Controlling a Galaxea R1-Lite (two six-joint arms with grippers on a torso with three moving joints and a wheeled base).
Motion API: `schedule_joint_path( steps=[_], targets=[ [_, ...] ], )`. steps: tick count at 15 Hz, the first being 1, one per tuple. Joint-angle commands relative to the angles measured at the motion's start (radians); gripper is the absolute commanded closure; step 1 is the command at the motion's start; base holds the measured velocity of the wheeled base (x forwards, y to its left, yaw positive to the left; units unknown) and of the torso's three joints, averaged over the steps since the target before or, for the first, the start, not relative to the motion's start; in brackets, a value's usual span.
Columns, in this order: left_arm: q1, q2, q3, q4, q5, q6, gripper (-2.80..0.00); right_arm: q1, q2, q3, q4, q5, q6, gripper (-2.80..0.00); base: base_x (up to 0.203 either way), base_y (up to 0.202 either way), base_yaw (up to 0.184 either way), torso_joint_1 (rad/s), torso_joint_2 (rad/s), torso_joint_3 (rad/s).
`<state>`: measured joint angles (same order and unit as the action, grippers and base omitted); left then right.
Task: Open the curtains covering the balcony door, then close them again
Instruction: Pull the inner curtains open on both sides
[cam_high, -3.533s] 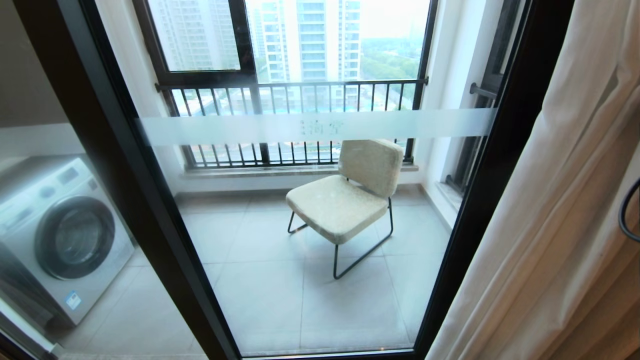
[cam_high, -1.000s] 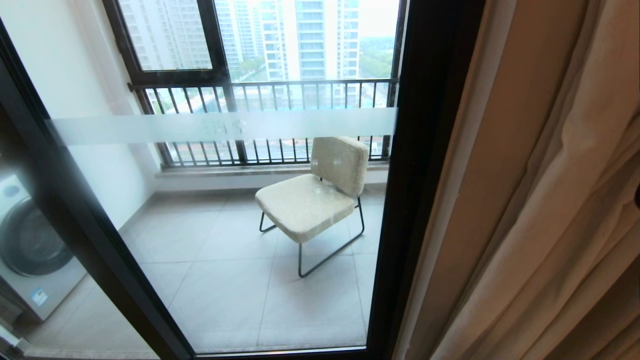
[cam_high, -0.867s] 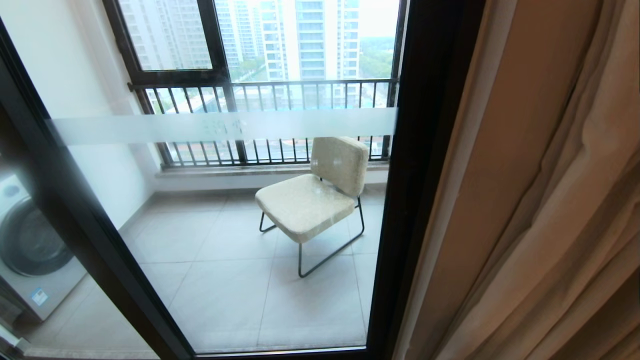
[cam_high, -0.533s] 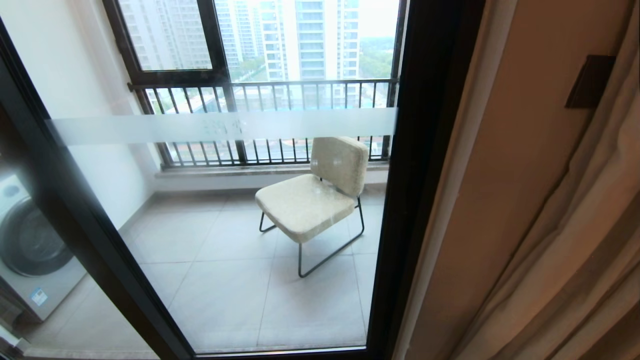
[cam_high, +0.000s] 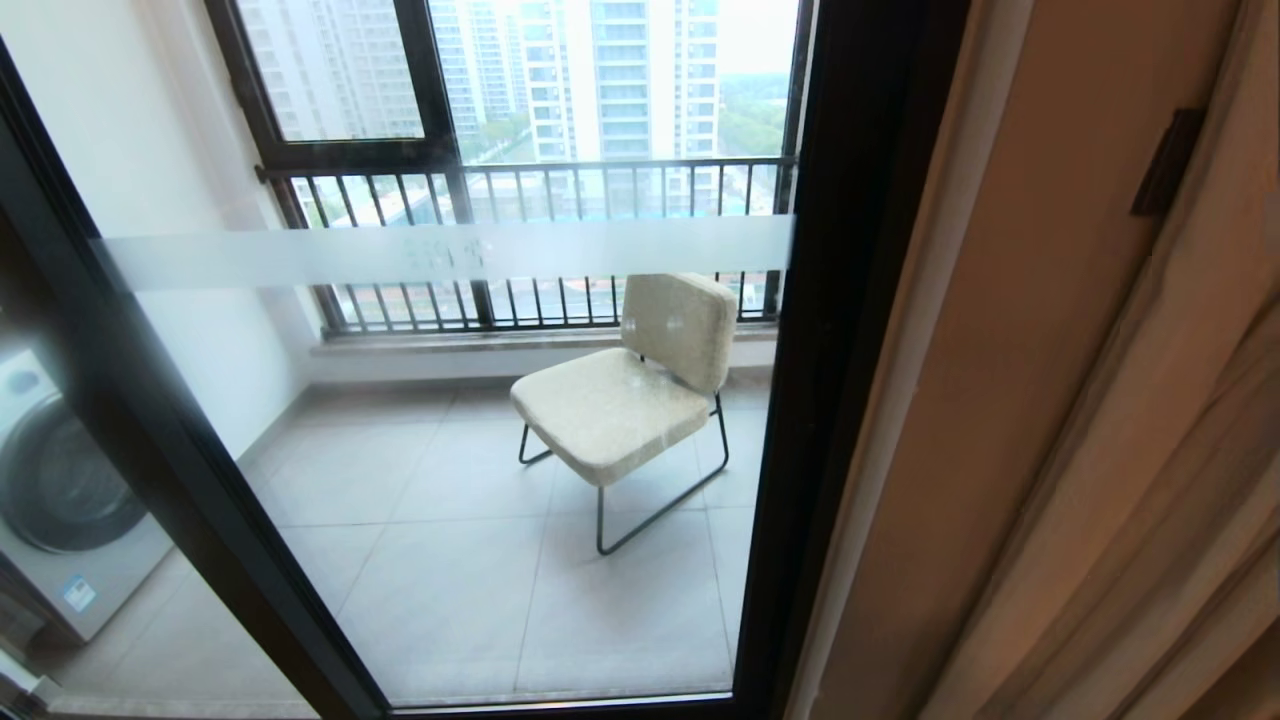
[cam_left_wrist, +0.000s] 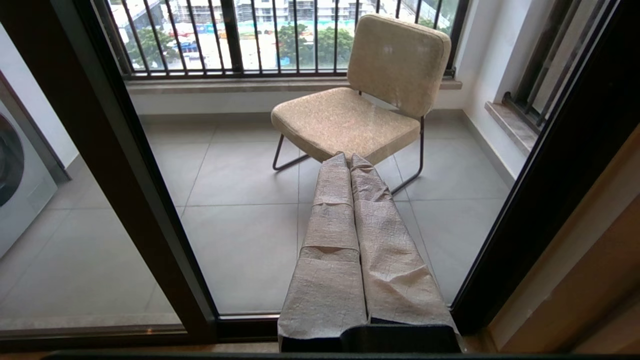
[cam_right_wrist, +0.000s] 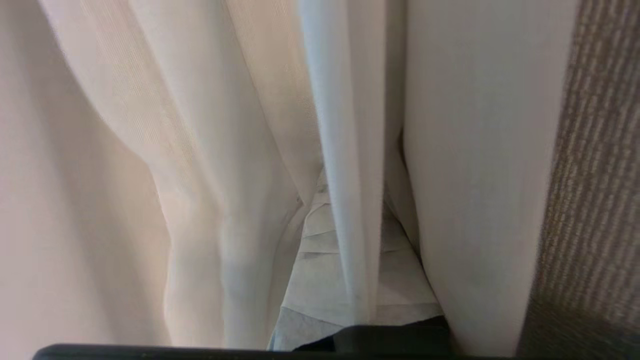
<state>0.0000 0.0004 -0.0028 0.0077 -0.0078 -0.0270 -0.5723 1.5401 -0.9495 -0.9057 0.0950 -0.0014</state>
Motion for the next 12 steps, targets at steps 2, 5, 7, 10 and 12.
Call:
schedule_joint_path(
  steps=[2, 5, 7, 10, 12],
  targets=[
    [0.0, 0.0, 0.0, 0.0, 0.0, -0.001, 0.0, 0.081, -0.145, 0.089, -0.004, 0.089, 0.003, 0.0, 0.0, 0.0, 0.0, 0.0, 0.0, 0.0],
    [0.0, 0.0, 0.0, 0.0, 0.0, -0.001, 0.0, 0.209, -0.254, 0.176, 0.017, 0.154, 0.004, 0.0, 0.0, 0.0, 0.0, 0.0, 0.0, 0.0],
    [0.0, 0.0, 0.001, 0.0, 0.0, -0.001, 0.0, 0.308, -0.311, 0.233, 0.037, 0.162, 0.004, 0.0, 0.0, 0.0, 0.0, 0.0, 0.0, 0.0],
    [0.0, 0.0, 0.0, 0.0, 0.0, -0.001, 0.0, 0.366, -0.344, 0.268, 0.042, 0.164, 0.005, 0.0, 0.0, 0.0, 0.0, 0.0, 0.0, 0.0],
    [0.0, 0.0, 0.0, 0.0, 0.0, -0.001, 0.0, 0.37, -0.341, 0.267, 0.038, 0.164, 0.005, 0.0, 0.0, 0.0, 0.0, 0.0, 0.0, 0.0]
  ],
)
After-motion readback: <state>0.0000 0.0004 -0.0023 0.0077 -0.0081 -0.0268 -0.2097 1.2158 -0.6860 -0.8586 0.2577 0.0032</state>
